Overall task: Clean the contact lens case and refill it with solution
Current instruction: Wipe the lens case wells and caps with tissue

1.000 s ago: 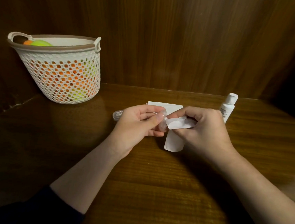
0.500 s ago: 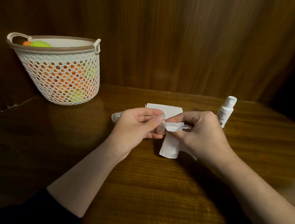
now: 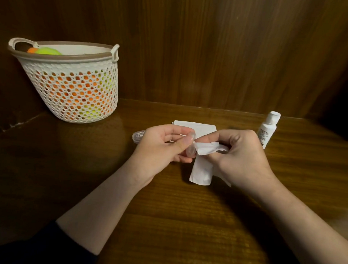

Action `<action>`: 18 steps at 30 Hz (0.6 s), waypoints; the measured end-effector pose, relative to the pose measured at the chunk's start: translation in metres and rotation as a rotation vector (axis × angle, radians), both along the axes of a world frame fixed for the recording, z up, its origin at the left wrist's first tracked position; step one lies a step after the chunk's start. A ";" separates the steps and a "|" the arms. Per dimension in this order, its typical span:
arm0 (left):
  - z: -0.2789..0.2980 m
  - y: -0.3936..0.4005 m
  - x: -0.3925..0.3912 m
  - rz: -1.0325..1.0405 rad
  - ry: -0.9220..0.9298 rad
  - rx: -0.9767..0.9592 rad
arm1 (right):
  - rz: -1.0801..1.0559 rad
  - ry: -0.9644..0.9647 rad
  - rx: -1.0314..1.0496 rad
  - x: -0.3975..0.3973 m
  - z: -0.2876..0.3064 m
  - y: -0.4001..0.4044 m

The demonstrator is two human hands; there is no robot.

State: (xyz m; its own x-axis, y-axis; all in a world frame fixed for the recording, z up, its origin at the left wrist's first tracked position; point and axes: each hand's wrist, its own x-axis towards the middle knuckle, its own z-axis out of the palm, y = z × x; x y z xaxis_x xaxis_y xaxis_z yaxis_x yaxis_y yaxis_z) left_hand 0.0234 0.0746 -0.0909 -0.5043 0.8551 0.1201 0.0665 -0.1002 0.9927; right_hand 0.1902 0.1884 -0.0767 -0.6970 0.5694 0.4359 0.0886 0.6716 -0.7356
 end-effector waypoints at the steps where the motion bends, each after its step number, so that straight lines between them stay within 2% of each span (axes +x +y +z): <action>1: 0.000 0.000 0.000 0.002 -0.007 0.004 | 0.002 0.011 -0.009 0.000 0.000 -0.001; 10: 0.002 0.000 0.001 -0.015 -0.094 0.030 | -0.056 0.012 -0.062 -0.001 0.001 -0.001; 18: 0.000 -0.002 0.001 -0.022 -0.063 0.025 | -0.044 -0.037 -0.067 -0.002 -0.002 0.000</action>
State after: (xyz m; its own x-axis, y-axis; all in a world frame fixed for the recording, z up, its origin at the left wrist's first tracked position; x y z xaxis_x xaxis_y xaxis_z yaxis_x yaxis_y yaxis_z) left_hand 0.0246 0.0727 -0.0912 -0.4926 0.8632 0.1105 0.0013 -0.1262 0.9920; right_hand 0.1883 0.1886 -0.0784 -0.6854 0.6271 0.3701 0.1453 0.6158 -0.7744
